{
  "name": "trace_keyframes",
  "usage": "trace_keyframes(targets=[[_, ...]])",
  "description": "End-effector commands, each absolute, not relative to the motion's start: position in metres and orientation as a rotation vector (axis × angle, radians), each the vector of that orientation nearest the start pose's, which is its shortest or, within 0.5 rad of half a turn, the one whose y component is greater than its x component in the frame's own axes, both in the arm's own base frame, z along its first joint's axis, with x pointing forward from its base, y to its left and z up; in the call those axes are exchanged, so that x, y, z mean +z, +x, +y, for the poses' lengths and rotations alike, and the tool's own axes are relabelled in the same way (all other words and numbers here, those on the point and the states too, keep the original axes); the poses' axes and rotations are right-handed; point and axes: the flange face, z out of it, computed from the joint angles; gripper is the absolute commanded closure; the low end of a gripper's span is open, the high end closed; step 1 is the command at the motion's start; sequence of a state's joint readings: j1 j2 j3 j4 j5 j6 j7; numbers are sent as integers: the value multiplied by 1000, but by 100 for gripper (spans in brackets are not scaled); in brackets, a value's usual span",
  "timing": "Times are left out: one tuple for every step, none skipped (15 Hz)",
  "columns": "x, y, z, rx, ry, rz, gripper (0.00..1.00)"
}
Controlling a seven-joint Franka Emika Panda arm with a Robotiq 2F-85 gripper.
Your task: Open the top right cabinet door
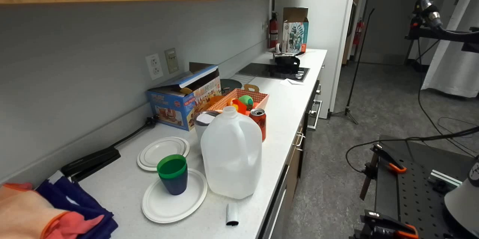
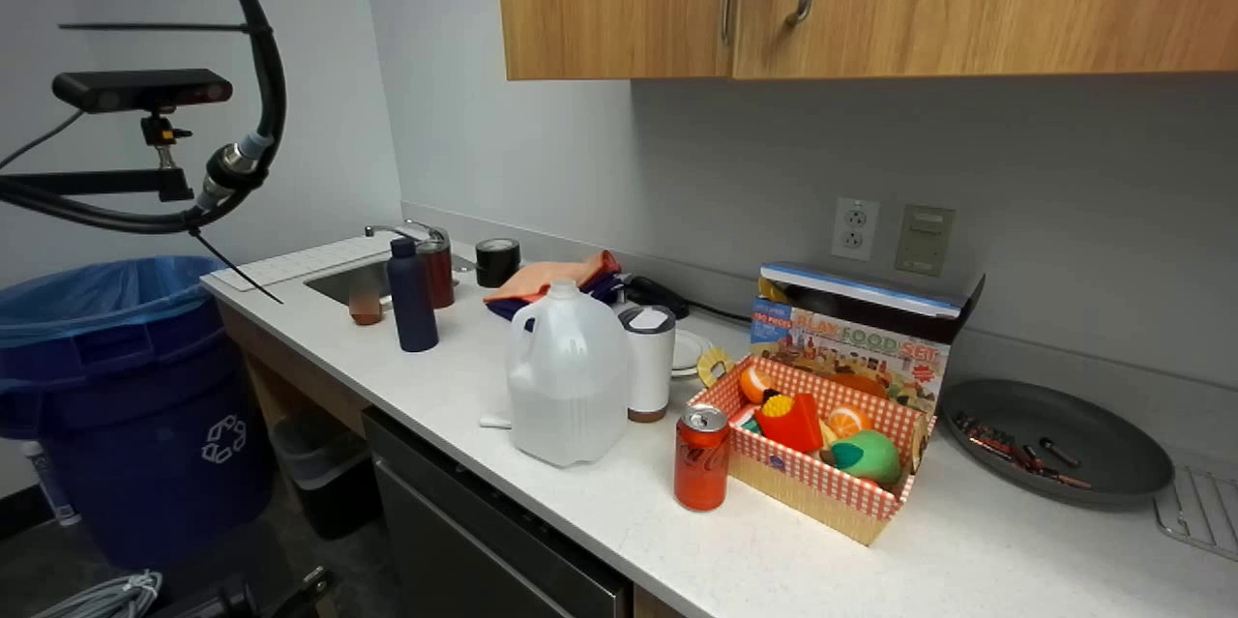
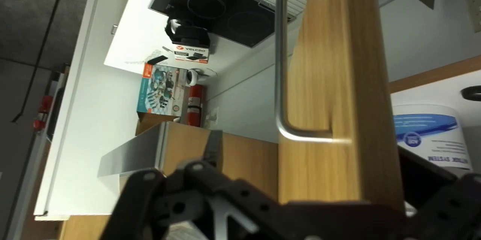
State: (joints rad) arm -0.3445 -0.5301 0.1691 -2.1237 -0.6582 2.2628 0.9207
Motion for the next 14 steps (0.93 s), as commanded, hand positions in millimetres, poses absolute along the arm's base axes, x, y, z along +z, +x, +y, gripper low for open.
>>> trace_keyframes(targets=[[697, 409, -102, -1467, -2932, 1501, 0], [698, 405, -109, -1463, -2923, 1533, 0], [699, 401, -115, -1457, -2915, 1557, 0], [700, 397, -123, -1455, -2904, 1587, 0], [702, 394, -130, -1449, -2895, 1613, 0], [703, 390, -136, -1448, -2889, 1638, 0], [704, 386, -143, -1445, -2883, 1664, 0], [704, 383, -148, -1440, -2878, 1687, 0], [705, 380, -154, -1438, -2871, 1709, 0], [706, 377, -159, -1436, -2865, 1735, 0], [706, 374, -164, -1437, -2858, 1762, 0], [707, 372, -170, -1444, -2847, 1798, 0], [707, 370, -176, -1451, -2836, 1835, 0], [706, 368, -183, -1457, -2824, 1872, 0]])
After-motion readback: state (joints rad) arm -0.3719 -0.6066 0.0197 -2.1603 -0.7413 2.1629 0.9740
